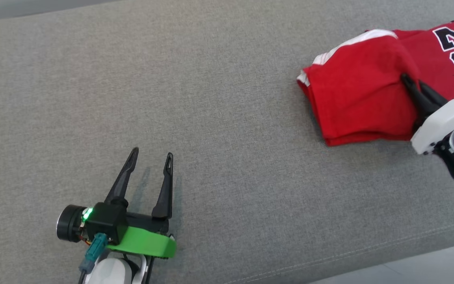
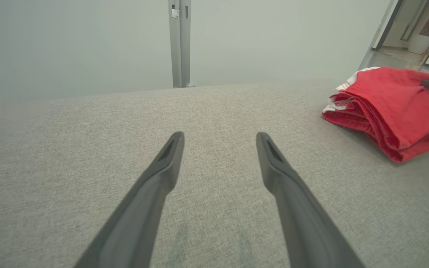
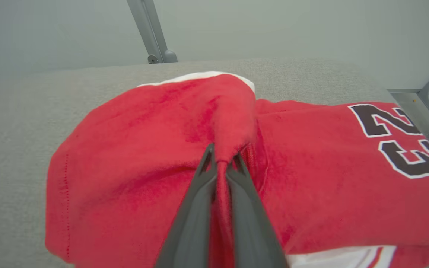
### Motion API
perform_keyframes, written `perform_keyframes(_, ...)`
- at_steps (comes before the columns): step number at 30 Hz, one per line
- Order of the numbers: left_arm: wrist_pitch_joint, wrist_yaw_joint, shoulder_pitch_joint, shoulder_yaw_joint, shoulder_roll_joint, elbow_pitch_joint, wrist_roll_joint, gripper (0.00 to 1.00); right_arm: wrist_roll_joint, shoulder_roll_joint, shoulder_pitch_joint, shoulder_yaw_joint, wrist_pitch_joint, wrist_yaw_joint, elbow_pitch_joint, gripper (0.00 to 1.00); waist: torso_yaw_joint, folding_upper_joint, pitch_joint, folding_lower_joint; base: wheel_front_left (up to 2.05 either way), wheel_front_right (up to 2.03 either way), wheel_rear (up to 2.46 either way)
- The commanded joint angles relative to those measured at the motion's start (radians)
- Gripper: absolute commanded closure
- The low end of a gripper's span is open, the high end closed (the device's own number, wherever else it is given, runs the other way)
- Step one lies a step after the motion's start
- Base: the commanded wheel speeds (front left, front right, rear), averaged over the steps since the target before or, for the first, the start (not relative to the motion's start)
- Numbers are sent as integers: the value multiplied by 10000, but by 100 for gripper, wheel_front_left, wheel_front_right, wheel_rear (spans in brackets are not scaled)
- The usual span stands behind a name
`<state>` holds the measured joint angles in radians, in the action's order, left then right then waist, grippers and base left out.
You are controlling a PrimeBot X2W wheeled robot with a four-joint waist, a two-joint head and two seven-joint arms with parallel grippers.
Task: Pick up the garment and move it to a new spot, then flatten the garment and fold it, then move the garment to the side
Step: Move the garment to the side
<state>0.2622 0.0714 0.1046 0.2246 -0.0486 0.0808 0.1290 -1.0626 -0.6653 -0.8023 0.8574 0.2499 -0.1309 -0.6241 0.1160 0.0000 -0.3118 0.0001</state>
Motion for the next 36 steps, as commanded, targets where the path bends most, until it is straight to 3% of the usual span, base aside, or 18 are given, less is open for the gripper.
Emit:
perform_keyframes(1,23,72,284,-83,-40,-65,-109,0,193,-213,-305,47,72,6,-109,100,640,0,-875,-1,0,0,0)
perform_keyframes(9,21,319,953,-428,-188,-48,-304,0,657,-995,-1153,-44,143,6,-1077,100,764,0,-1561,-1,0,0,0)
perform_keyframes(15,21,420,1188,-412,-208,-109,-397,0,2375,-1430,-1937,480,157,9,-1977,100,670,0,-1807,-1,0,0,0)
perform_keyframes(17,23,446,1224,-385,-207,-122,-415,0,2848,-1434,-2153,335,158,9,-2185,91,611,0,-1868,-1,0,0,0)
perform_keyframes(22,21,496,1255,-391,-205,-119,-417,0,3993,-1414,-2481,-93,158,10,-2401,85,485,0,-1953,-1,0,0,0)
perform_keyframes(23,23,506,1264,-399,-204,-115,-415,0,4237,-1401,-2485,-203,157,10,-2431,76,464,0,-1962,-1,0,0,0)
perform_keyframes(24,23,506,1264,-399,-204,-115,-415,0,4237,-1401,-2485,-203,157,10,-2431,76,464,0,-1962,-1,0,0,0)
perform_keyframes(25,21,510,1273,-403,-202,-112,-415,0,4484,-1403,-2482,-308,156,10,-2481,59,443,0,-1966,-1,0,0,0)
perform_keyframes(26,21,515,1284,-410,-198,-106,-416,0,4706,-1410,-2497,-445,156,12,-2520,29,423,0,-1966,-1,0,0,0)
perform_keyframes(28,21,519,1296,-420,-190,-92,-415,0,5225,-1423,-2575,-901,157,12,-2627,0,396,0,-1950,-1,0,0,0)
perform_keyframes(33,21,532,1193,-456,-132,-30,-235,0,7093,-1303,-2414,-2588,157,12,-3072,0,351,0,-1701,-1,0,0,0)
perform_keyframes(36,21,537,1064,-477,-97,70,-115,0,8395,-1009,-2096,-4187,156,12,-3124,0,310,0,-1442,-1,0,0,0)
